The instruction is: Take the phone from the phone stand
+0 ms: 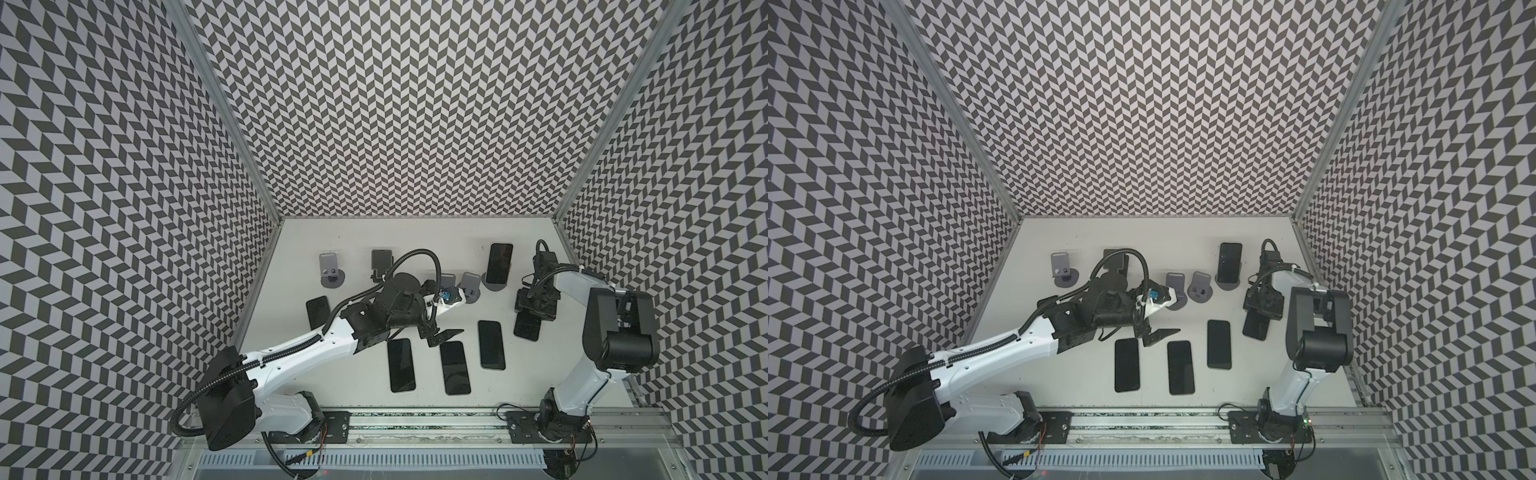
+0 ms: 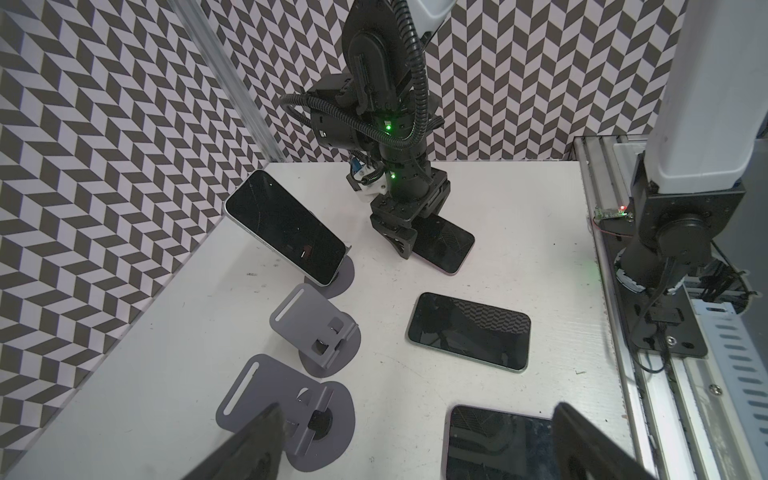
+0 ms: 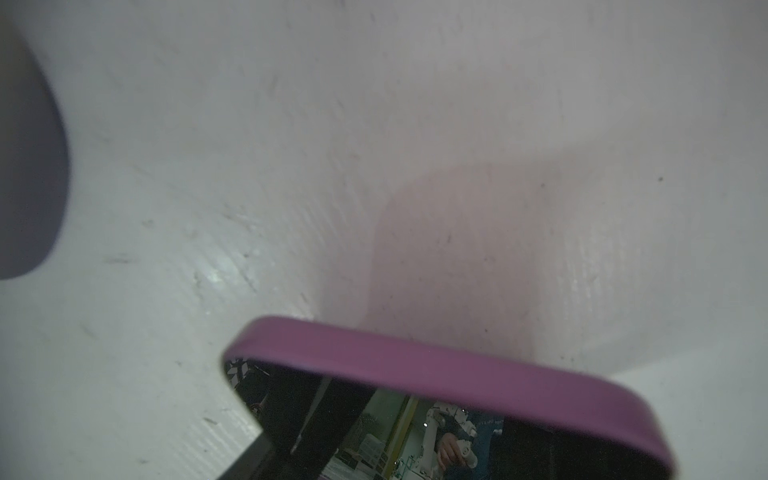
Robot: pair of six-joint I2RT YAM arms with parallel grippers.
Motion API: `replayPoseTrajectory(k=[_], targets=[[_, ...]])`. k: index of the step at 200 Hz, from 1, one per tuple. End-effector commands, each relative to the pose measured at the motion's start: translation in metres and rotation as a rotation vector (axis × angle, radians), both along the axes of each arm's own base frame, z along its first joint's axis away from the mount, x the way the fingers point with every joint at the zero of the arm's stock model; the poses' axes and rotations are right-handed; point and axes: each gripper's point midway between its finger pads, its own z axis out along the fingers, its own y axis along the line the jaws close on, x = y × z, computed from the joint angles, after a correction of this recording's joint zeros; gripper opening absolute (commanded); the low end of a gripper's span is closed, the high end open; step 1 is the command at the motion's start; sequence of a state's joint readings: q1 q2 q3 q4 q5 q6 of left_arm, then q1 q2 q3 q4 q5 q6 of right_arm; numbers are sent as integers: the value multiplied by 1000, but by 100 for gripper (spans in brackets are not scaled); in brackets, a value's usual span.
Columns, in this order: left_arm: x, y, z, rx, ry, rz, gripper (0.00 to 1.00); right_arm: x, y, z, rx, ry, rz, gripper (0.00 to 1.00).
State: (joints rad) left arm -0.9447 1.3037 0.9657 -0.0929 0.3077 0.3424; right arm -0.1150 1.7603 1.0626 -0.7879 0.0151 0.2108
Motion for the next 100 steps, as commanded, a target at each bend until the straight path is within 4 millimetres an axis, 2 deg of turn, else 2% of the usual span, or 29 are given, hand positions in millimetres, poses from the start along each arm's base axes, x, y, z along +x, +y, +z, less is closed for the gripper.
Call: replayPoseTrajectory(k=[1, 100], targets=[[-5, 3, 11, -19, -17, -5, 100, -18, -9, -28, -40, 87, -12, 60], [-6, 9, 9, -17, -26, 10, 100, -20, -8, -37, -39, 101, -24, 65]])
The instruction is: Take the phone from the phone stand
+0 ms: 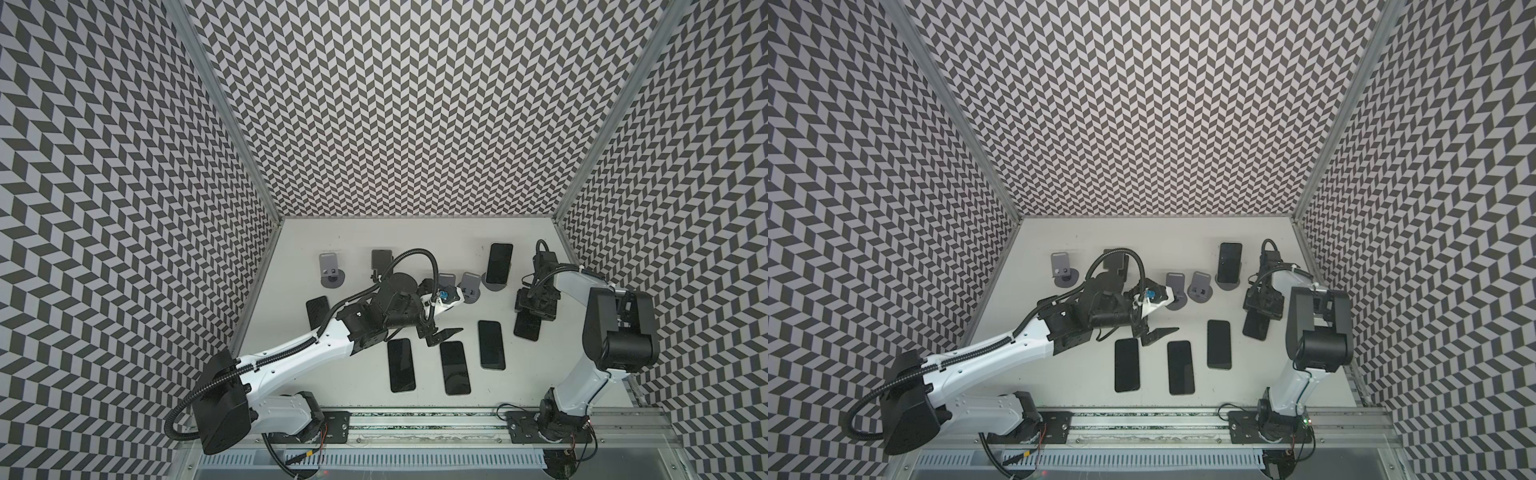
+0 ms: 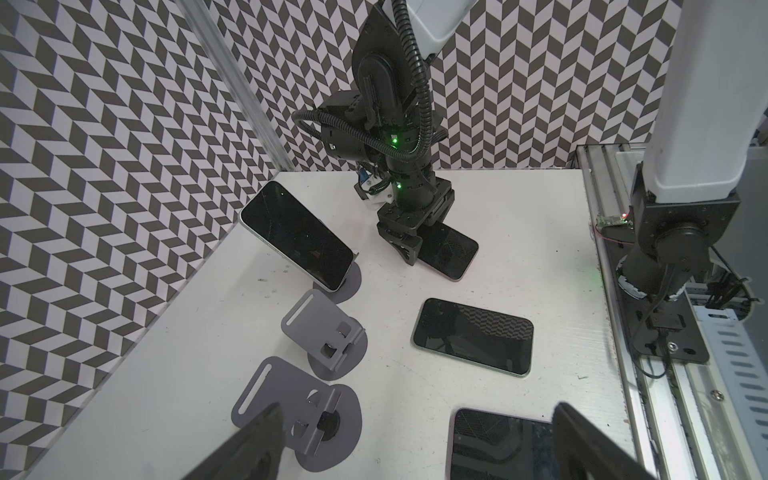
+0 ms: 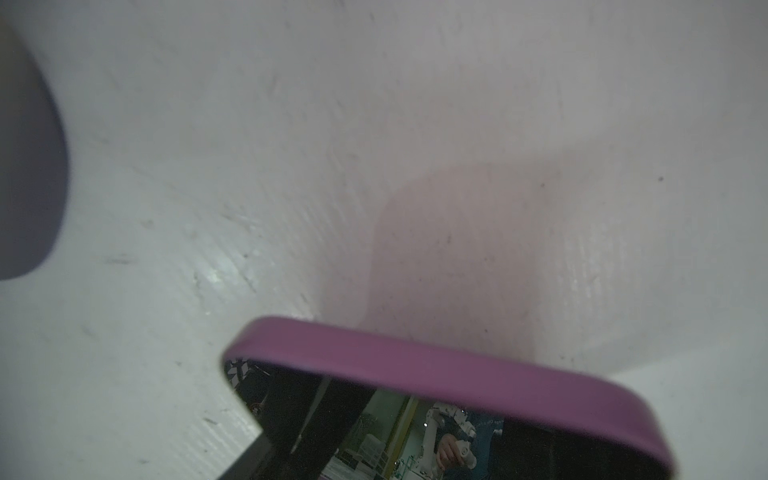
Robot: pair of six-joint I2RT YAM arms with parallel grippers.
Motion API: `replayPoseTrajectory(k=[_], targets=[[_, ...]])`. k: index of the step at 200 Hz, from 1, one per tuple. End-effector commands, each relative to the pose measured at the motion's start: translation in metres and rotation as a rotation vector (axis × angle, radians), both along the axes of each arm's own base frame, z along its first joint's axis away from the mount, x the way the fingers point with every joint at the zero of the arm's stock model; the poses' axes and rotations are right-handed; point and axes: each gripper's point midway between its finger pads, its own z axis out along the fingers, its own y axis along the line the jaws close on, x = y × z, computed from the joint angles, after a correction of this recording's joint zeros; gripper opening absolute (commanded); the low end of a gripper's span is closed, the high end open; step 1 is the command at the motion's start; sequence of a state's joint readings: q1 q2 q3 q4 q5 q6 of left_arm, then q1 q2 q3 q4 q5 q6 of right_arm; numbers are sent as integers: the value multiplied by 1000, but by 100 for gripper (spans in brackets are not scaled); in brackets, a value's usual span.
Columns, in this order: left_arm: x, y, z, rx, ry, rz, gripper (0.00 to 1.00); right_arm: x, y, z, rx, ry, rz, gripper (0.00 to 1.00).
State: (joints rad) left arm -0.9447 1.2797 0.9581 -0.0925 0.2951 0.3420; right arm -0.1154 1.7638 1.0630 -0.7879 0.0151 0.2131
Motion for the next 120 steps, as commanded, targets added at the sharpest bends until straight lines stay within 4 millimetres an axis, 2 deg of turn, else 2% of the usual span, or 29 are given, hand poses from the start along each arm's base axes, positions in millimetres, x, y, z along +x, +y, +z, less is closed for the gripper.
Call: replayPoseTrajectory(k=[1, 120], targets=[[-5, 5, 3, -6, -13, -1, 100, -20, -8, -36, -38, 98, -22, 65], [-5, 7, 1, 2, -21, 6, 100, -22, -5, -41, -31, 107, -17, 74]])
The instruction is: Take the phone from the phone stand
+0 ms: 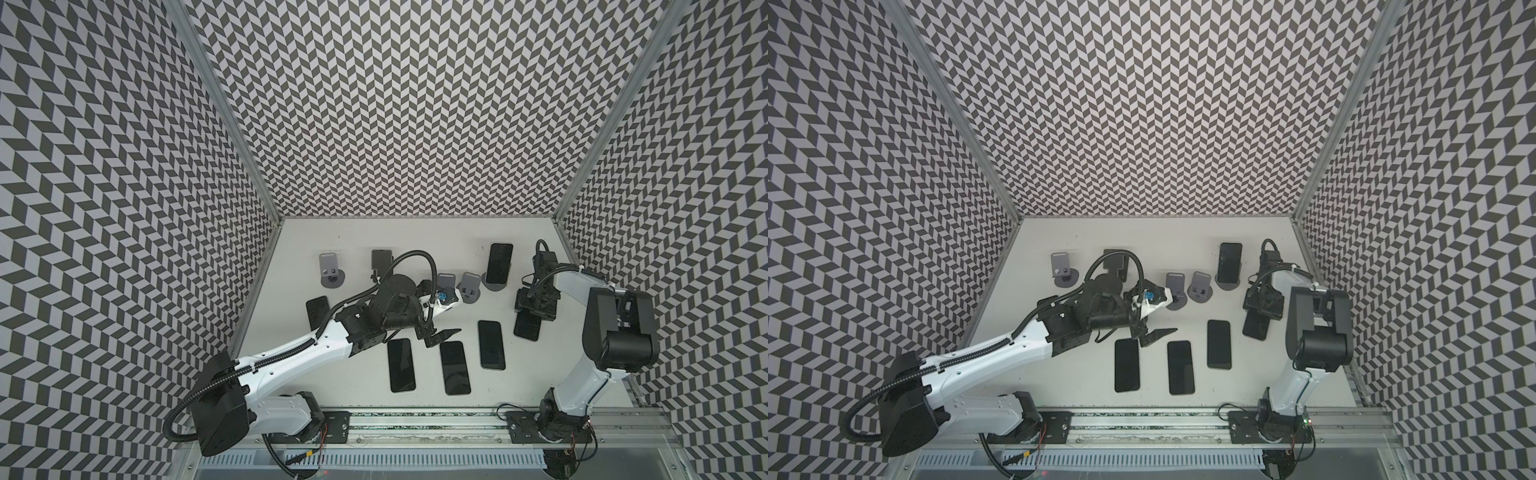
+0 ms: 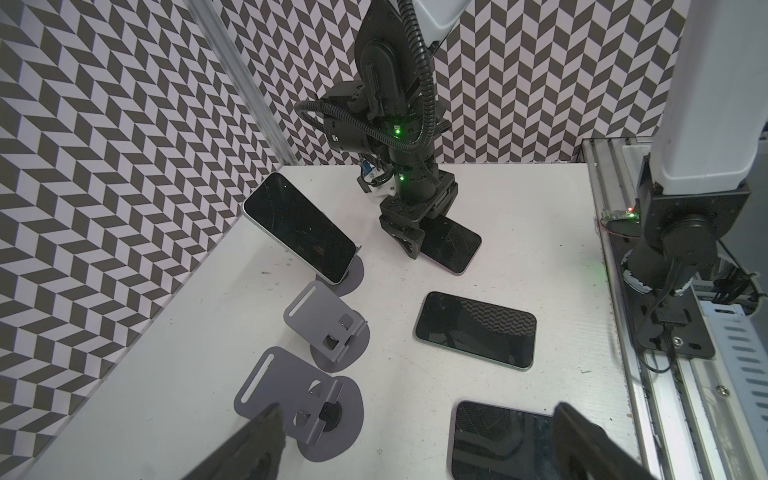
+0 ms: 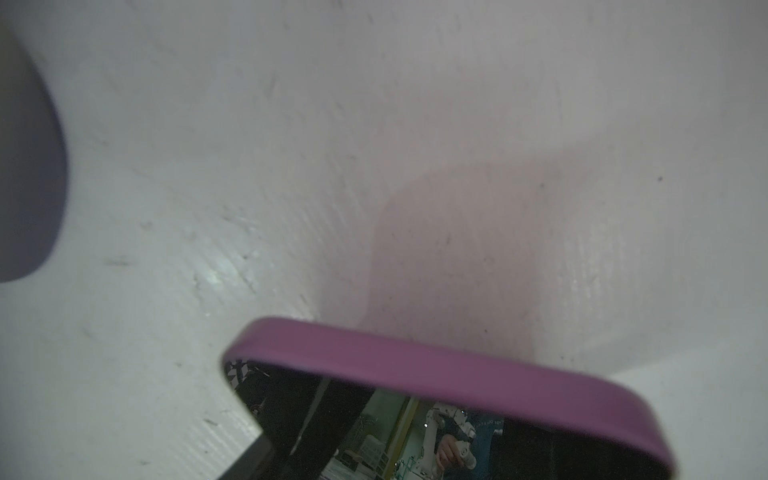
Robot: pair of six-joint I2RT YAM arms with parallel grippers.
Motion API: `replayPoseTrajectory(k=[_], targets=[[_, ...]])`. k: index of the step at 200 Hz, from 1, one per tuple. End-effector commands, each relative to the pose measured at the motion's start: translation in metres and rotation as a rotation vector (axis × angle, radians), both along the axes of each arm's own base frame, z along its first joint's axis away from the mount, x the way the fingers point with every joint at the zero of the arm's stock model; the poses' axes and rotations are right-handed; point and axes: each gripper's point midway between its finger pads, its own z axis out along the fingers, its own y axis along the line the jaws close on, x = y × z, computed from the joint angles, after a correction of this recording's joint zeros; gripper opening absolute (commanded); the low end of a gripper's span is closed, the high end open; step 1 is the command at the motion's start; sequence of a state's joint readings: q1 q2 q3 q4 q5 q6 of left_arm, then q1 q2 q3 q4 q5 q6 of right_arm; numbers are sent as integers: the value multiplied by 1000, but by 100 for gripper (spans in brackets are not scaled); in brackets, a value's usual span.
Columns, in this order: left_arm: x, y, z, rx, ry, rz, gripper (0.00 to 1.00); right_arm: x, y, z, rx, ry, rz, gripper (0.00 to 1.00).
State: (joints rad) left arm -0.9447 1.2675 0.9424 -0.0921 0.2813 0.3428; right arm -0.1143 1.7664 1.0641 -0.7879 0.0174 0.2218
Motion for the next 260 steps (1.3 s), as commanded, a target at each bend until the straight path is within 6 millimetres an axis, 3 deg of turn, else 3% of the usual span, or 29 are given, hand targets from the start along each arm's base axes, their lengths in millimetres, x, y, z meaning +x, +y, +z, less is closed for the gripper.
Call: replayPoseTrajectory(k=[1, 260], targets=[[-5, 4, 4, -3, -18, -6, 100, -22, -5, -41, -29, 107, -9, 74], [-6, 8, 8, -15, -24, 1, 100, -18, 1, -36, 3, 82, -2, 79]])
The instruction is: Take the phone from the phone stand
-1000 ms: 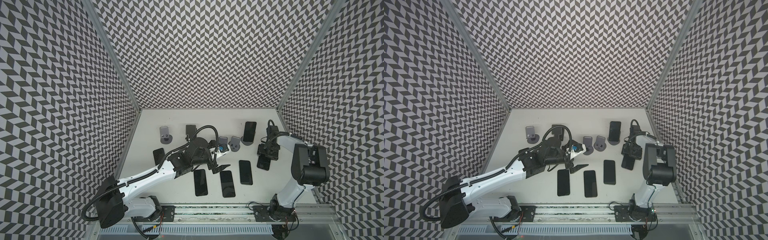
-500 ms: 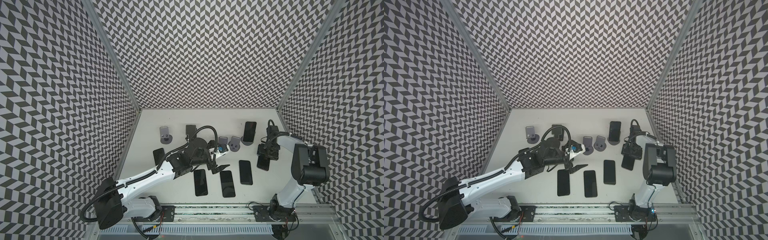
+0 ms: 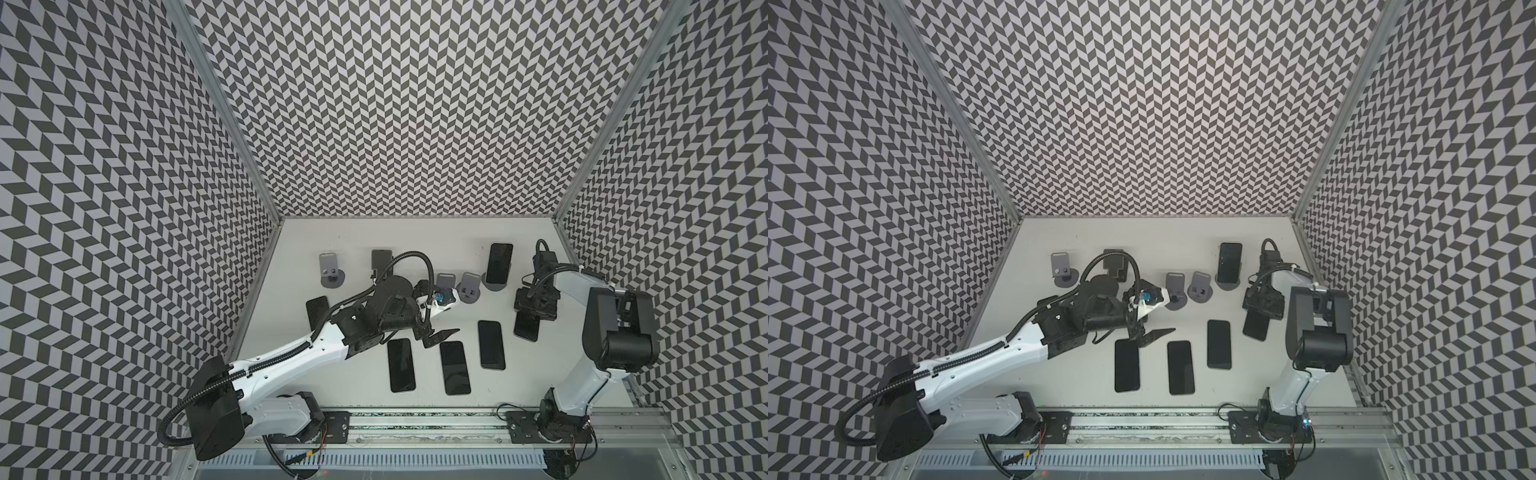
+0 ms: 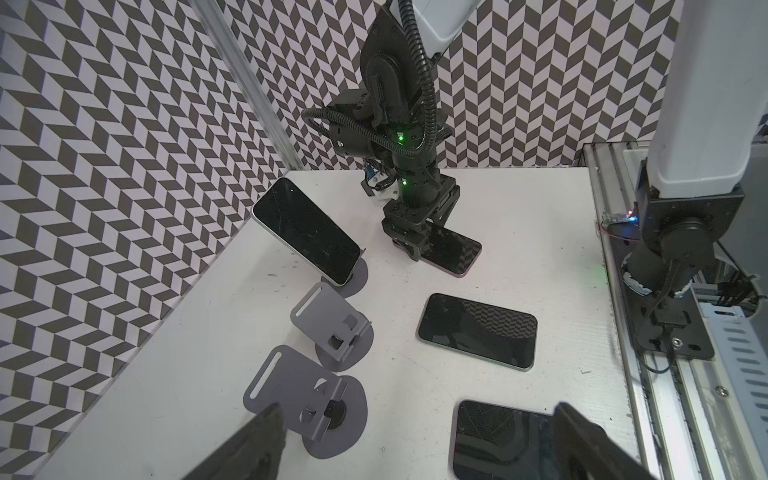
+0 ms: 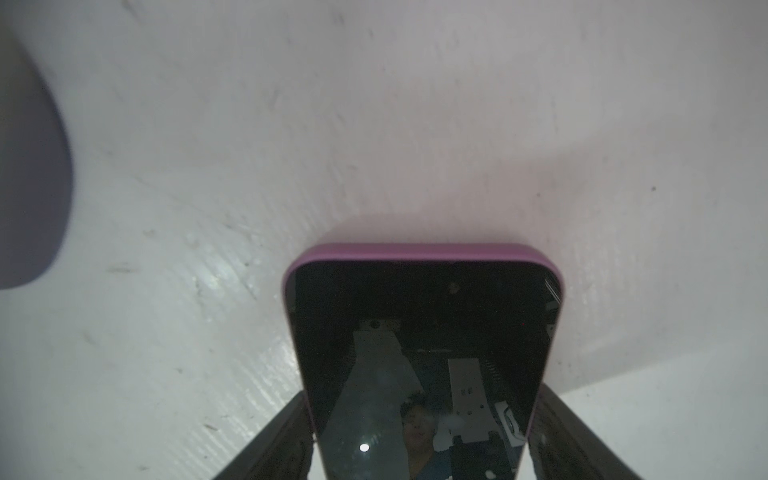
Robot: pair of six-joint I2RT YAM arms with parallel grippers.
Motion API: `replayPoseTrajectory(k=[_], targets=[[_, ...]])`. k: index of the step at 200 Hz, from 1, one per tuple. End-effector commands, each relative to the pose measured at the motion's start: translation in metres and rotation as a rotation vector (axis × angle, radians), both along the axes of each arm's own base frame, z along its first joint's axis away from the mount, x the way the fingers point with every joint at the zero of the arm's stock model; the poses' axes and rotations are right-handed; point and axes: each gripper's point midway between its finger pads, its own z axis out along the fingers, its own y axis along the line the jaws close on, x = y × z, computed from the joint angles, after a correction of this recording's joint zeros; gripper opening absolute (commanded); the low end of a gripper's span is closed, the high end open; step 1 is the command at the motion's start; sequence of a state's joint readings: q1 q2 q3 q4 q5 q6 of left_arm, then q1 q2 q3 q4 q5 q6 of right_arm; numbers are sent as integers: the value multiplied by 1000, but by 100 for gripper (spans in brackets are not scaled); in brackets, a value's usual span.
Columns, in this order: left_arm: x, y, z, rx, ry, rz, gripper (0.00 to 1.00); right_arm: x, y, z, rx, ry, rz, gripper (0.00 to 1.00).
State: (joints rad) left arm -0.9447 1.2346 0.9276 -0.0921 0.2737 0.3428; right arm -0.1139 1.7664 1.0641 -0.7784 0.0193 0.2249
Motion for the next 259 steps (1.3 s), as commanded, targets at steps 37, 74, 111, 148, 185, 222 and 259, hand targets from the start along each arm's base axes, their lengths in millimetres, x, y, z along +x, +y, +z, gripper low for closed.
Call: replayPoseTrajectory(k=[37, 74, 111, 148, 185, 222, 259], targets=[[-4, 1, 6, -12, -8, -8, 100, -17, 2, -30, 8, 63, -2, 85], [-5, 0, 9, -25, 8, -6, 100, -11, 1, -20, 5, 22, 0, 91], [-6, -1, 13, -42, 25, -11, 100, -6, 1, -6, 4, -27, -4, 98], [-7, -3, 16, -50, 33, -13, 100, -2, -2, 5, -14, -68, -6, 100], [-6, -5, 22, -69, 42, -15, 100, 2, 0, 19, -7, -116, -5, 100], [-7, -7, 27, -87, 56, -16, 100, 4, -1, 36, -13, -160, -9, 100], [-5, -9, 35, -104, 51, -9, 100, 5, 0, 53, -15, -208, -14, 99]])
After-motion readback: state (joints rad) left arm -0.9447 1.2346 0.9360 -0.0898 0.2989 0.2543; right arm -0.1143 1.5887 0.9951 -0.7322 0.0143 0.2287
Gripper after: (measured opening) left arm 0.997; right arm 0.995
